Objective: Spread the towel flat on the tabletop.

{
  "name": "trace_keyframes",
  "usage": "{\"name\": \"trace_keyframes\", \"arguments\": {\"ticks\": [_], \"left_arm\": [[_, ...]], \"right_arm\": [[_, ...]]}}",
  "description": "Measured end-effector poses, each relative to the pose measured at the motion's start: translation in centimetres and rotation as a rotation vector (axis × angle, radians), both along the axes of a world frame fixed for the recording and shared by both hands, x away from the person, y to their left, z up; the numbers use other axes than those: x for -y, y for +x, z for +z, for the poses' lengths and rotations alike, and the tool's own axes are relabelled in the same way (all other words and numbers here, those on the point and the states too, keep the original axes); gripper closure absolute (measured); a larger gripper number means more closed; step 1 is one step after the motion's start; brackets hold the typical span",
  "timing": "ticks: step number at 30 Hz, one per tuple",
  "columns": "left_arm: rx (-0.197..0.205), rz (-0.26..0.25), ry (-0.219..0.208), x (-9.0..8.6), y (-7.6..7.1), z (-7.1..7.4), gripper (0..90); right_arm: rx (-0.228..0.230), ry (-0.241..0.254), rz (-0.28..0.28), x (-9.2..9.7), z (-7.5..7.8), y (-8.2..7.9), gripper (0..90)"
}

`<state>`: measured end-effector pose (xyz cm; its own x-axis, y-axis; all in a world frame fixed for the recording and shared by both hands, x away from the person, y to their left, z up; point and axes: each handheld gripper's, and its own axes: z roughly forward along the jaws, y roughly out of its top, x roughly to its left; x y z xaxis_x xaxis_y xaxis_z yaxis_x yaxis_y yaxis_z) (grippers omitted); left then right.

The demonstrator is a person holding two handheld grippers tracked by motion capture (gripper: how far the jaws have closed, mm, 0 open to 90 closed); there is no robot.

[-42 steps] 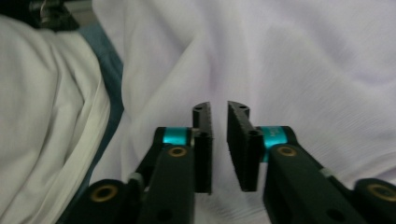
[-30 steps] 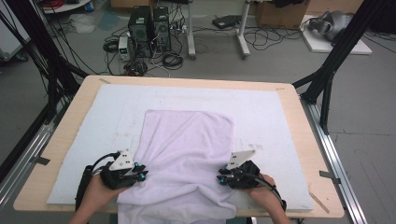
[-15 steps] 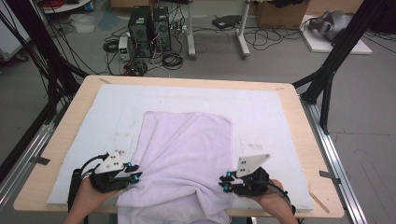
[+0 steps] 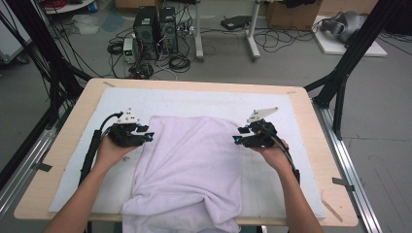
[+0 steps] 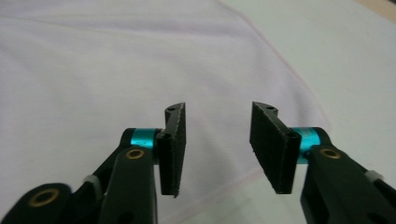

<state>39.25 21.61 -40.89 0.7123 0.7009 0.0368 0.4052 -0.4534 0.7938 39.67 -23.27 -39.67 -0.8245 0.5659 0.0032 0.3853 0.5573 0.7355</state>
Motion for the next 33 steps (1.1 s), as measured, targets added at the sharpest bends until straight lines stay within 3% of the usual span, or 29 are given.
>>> {"name": "trace_keyframes", "arguments": {"ticks": [5,8,10,11,12,14,15,16,17,18,20,24,26,28,30,33], "left_arm": [[-0.055,0.068,0.016,0.2,3.0,-2.1,60.3],[-0.077,0.12,0.037,0.1,3.8,-3.4,60.2],[-0.09,0.146,-0.021,-0.2,4.1,-3.6,62.8],[-0.08,0.15,-0.015,-0.1,4.1,-3.7,67.3],[-0.069,0.129,-0.003,0.1,4.1,-3.7,74.9],[-0.054,0.105,0.037,0.7,4.1,-3.5,85.6],[-0.061,0.103,0.07,1.0,4.4,-3.1,86.5],[-0.057,0.104,0.08,1.2,4.6,-2.9,86.9],[-0.026,0.128,0.081,1.3,4.9,-2.2,87.0],[0.001,0.146,0.059,1.2,5.1,-1.3,87.2],[0.04,0.175,0.04,0.9,5.8,0.5,87.2],[0.13,0.209,-0.017,0.2,7.5,6.0,87.1],[0.164,0.222,-0.02,0.0,7.9,7.6,85.4],[0.144,0.253,-0.028,-0.2,8.2,7.9,63.9],[0.103,0.253,-0.013,-0.5,8.2,7.3,58.0],[0.075,0.241,-0.004,-1.0,7.3,5.5,54.2]], "right_arm": [[-0.024,-0.034,-0.078,0.7,-1.6,3.4,55.3],[-0.045,-0.049,-0.113,0.6,-2.7,4.8,56.0],[-0.067,-0.059,-0.129,0.5,-3.5,5.3,56.6],[-0.078,-0.073,-0.132,0.3,-3.9,5.5,57.1],[-0.077,-0.063,-0.126,0.4,-4.1,5.7,61.4],[-0.096,-0.033,-0.117,0.7,-4.1,6.1,85.1],[-0.091,-0.043,-0.094,0.6,-4.0,6.1,85.5],[-0.103,-0.063,-0.099,0.4,-3.8,6.4,85.7],[-0.101,-0.074,-0.115,0.3,-3.5,6.6,85.9],[-0.051,-0.06,-0.132,0.3,-2.8,6.7,85.9],[-0.032,-0.055,-0.164,0.3,-1.2,7.3,86.1],[0.072,-0.019,-0.208,0.5,4.0,8.7,86.1],[0.119,-0.012,-0.236,0.4,6.4,9.3,83.9],[0.133,0.003,-0.263,0.3,7.5,10.1,73.0],[0.098,0.007,-0.275,0.1,7.2,10.5,62.8],[0.036,-0.017,-0.251,-0.4,5.7,10.3,56.4]]}}
